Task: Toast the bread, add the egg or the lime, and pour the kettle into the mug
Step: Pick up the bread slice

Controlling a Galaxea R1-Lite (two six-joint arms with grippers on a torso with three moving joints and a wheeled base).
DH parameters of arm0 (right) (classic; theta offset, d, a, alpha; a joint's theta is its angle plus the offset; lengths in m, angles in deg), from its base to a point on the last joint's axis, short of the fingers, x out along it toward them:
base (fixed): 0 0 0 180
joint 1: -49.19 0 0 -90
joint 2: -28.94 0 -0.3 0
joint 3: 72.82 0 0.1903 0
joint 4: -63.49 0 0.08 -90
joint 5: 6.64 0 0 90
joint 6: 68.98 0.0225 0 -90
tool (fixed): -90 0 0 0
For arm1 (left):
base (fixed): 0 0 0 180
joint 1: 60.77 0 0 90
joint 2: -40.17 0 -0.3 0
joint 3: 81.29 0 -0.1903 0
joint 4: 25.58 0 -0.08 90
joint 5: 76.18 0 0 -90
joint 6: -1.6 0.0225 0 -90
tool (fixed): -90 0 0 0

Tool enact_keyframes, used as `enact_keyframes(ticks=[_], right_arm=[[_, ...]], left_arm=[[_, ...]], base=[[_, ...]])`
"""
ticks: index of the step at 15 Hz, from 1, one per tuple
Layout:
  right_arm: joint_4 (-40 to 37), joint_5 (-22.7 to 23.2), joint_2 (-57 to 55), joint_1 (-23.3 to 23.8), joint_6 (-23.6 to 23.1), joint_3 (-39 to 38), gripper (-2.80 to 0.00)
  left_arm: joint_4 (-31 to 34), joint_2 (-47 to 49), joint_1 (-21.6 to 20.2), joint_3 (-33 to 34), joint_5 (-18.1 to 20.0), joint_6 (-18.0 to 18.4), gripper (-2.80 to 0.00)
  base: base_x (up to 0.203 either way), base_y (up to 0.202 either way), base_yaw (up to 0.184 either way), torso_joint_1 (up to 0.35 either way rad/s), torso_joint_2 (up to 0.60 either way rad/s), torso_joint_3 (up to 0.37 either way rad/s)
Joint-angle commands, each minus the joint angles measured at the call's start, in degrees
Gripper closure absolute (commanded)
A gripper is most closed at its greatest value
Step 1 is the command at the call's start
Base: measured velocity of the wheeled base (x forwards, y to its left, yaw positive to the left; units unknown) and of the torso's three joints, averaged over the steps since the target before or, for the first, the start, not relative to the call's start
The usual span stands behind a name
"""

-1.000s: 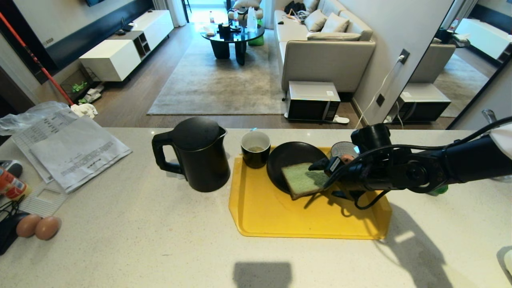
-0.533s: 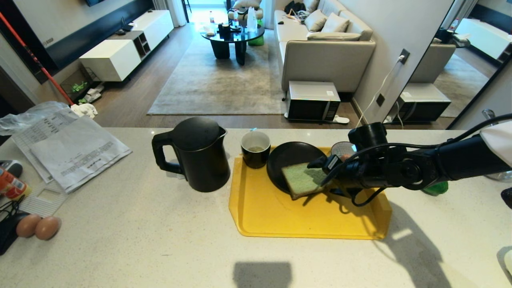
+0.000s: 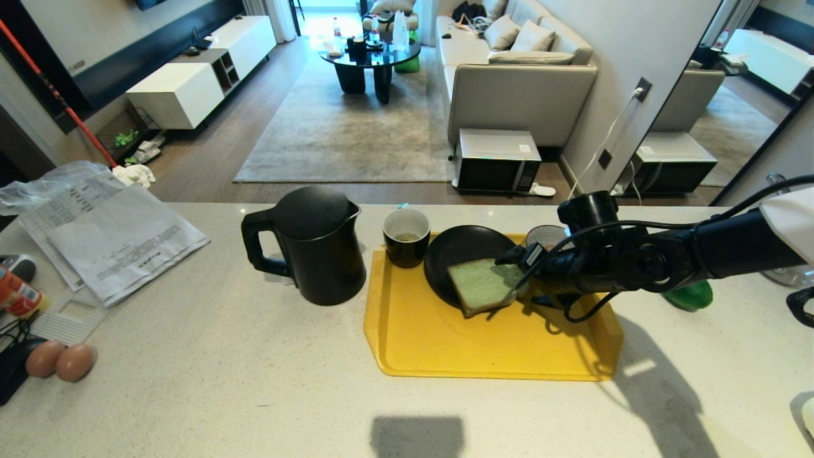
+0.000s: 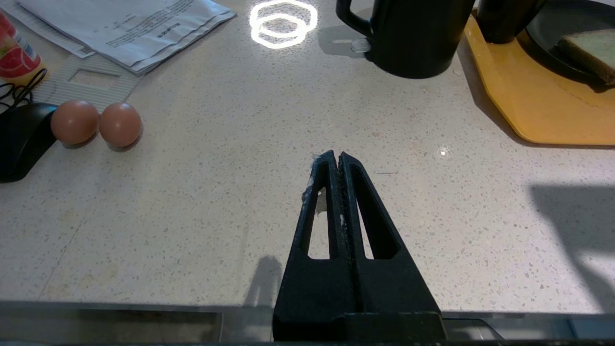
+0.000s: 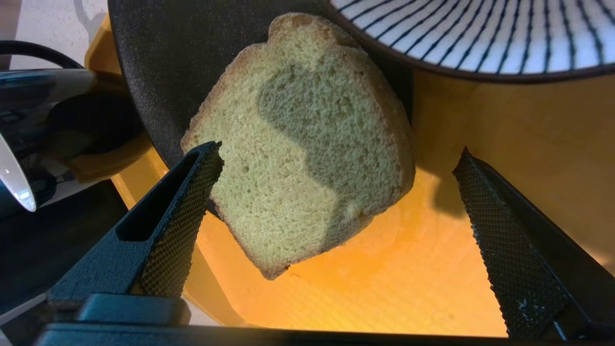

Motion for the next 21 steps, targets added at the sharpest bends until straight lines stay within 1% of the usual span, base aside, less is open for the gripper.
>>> enact_keyframes(ticks=[1,16,18,19,21], right_arm=[[0.03,0.02,-0.12,0.03,0.22,0.16,-2.80],[-0.93,-0.25,-2.06,0.03,-0.03,2.27,-2.80],[-2.58,-0.31,-2.49,0.03,-0.03,3.55,-2.80],[-3.67,-0.93,-2.76,0.03,0.01,4.24,0.00],[-3.92,-1.31,-2.67,0.12,-0.03,4.38,0.00]], left_arm=[[-0.03,-0.13,-0.02,0.79,-0.04,-0.04,0.00],[-0.03,-0.13,-0.02,0.79,-0.04,-0.04,0.00],[-0.03,-0.13,-0.02,0.79,-0.04,-0.04,0.00],[-0.03,-0.13,-0.02,0.79,-0.04,-0.04,0.00],[-0.03,-0.13,-0.02,0.79,-0.04,-0.04,0.00]], base=[[0.000,0.000,0.000,0.000,0.00,0.000],[0.000,0.000,0.000,0.000,0.00,0.000],[0.000,0.000,0.000,0.000,0.00,0.000],[0.000,0.000,0.000,0.000,0.00,0.000],[0.000,0.000,0.000,0.000,0.00,0.000]])
